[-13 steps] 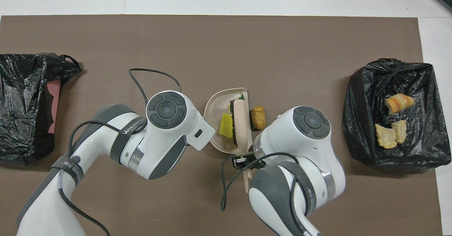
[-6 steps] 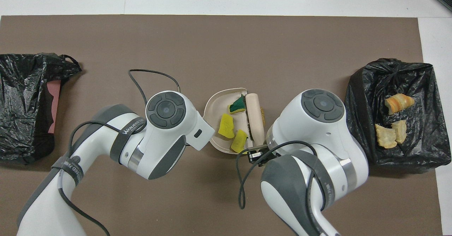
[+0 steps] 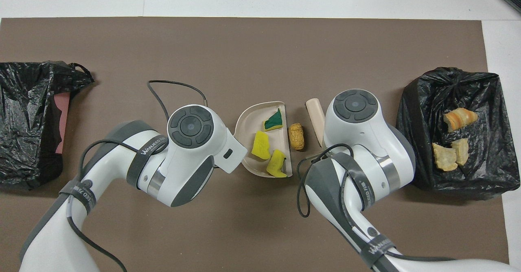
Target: Sweep and dump trash in bin
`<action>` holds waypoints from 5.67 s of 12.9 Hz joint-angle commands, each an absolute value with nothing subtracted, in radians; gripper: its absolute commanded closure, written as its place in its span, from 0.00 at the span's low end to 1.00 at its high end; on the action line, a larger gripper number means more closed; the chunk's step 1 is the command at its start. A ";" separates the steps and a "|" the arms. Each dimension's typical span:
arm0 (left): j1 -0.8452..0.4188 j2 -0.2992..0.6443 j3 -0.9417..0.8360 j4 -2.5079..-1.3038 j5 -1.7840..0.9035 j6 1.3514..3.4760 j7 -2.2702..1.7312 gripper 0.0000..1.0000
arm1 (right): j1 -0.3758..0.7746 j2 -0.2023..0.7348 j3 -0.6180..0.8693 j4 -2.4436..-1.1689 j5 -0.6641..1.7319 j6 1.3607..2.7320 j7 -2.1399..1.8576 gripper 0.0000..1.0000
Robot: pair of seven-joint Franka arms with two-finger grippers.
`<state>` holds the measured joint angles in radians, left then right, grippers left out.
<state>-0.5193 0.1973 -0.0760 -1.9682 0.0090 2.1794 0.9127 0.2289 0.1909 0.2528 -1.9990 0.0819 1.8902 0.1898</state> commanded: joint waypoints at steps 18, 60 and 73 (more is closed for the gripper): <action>-0.065 0.248 -0.066 -1.714 -0.338 1.927 1.446 1.00 | 0.449 -0.077 0.278 -2.138 0.273 1.834 0.594 1.00; 0.265 0.213 -0.020 -1.462 1.009 1.847 1.583 1.00 | 0.109 -0.031 0.014 -1.781 -0.011 1.861 0.335 0.00; 0.098 0.155 -0.040 -1.502 0.652 1.692 1.603 1.00 | 0.104 -0.078 -0.157 -1.583 0.000 1.568 0.020 0.00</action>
